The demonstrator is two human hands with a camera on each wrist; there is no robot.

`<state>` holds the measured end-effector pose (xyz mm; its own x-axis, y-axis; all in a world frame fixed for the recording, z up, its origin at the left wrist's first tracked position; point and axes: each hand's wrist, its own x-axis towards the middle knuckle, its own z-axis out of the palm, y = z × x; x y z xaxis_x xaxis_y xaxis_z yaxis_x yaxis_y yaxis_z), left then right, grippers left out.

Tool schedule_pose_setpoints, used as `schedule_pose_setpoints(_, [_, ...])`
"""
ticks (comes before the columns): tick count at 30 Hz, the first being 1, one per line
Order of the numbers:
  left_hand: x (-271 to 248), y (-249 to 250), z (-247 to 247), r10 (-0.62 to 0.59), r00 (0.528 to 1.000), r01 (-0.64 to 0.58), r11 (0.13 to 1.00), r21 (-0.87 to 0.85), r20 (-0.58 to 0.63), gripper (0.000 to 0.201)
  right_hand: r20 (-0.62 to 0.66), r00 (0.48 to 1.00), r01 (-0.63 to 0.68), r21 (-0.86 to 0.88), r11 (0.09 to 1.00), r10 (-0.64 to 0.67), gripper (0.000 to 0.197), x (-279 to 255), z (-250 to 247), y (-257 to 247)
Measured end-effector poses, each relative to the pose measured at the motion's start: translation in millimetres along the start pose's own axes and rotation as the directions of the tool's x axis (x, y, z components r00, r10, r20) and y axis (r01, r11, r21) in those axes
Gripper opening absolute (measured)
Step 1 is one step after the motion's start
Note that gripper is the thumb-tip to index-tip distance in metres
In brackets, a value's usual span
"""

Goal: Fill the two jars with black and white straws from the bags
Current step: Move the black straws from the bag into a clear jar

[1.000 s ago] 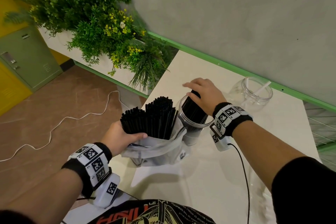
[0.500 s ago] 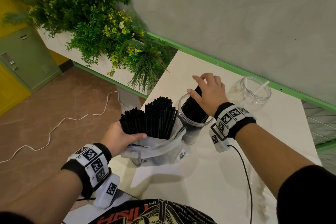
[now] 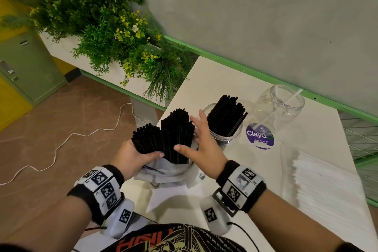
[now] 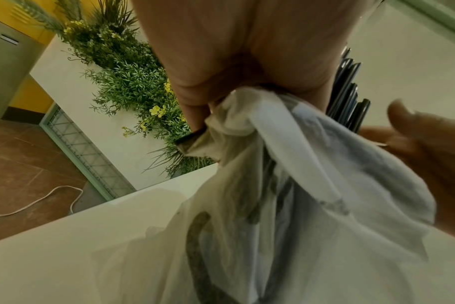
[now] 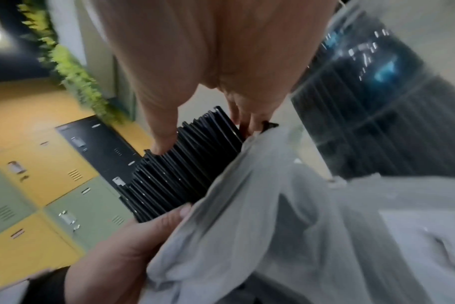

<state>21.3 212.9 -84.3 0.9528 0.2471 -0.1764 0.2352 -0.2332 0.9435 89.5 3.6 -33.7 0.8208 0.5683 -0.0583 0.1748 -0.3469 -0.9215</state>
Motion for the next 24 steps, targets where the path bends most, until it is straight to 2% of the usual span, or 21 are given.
schedule_pose_setpoints(2, [-1.1,0.4,0.6,0.021,1.000,-0.021,1.000,-0.008,0.005,0.033,0.016,0.999,-0.038,-0.029,0.999,0.039,0.107,5.4,12.0,5.3])
schedule_pose_setpoints(6, [-4.3,8.3,9.4,0.041,0.998,-0.044,0.996,-0.079,-0.041,0.032,0.019,0.996,0.086,-0.193,0.977,-0.084,0.073,10.3,23.9,3.8])
schedule_pose_setpoints(10, [-1.4,14.8,10.4,0.055,0.996,-0.060,0.995,-0.076,-0.074,0.031,-0.046,0.992,0.104,-0.225,0.969,-0.118,0.061,9.8,9.6,2.9])
schedule_pose_setpoints(14, [0.5,12.0,5.9,-0.021,1.000,0.021,0.998,-0.056,0.000,0.041,-0.082,0.996,0.008,-0.221,0.975,-0.027,0.043,9.0,4.0,14.1])
schedule_pose_setpoints(18, [-3.1,16.3,5.5,-0.050,0.993,0.056,0.997,-0.054,0.104,0.037,-0.109,0.994,-0.002,-0.191,0.982,-0.020,0.035,8.4,4.2,15.3])
schedule_pose_setpoints(21, [-5.4,24.4,4.1,-0.044,0.988,0.055,0.996,-0.072,0.150,0.041,-0.113,0.993,0.004,-0.187,0.982,-0.026,0.028,5.9,5.5,12.9])
schedule_pose_setpoints(24, [-7.1,26.0,2.5,-0.040,0.984,0.058,0.994,-0.095,0.176,0.063,-0.094,0.994,0.036,-0.190,0.981,-0.055,0.024,3.0,4.3,10.2])
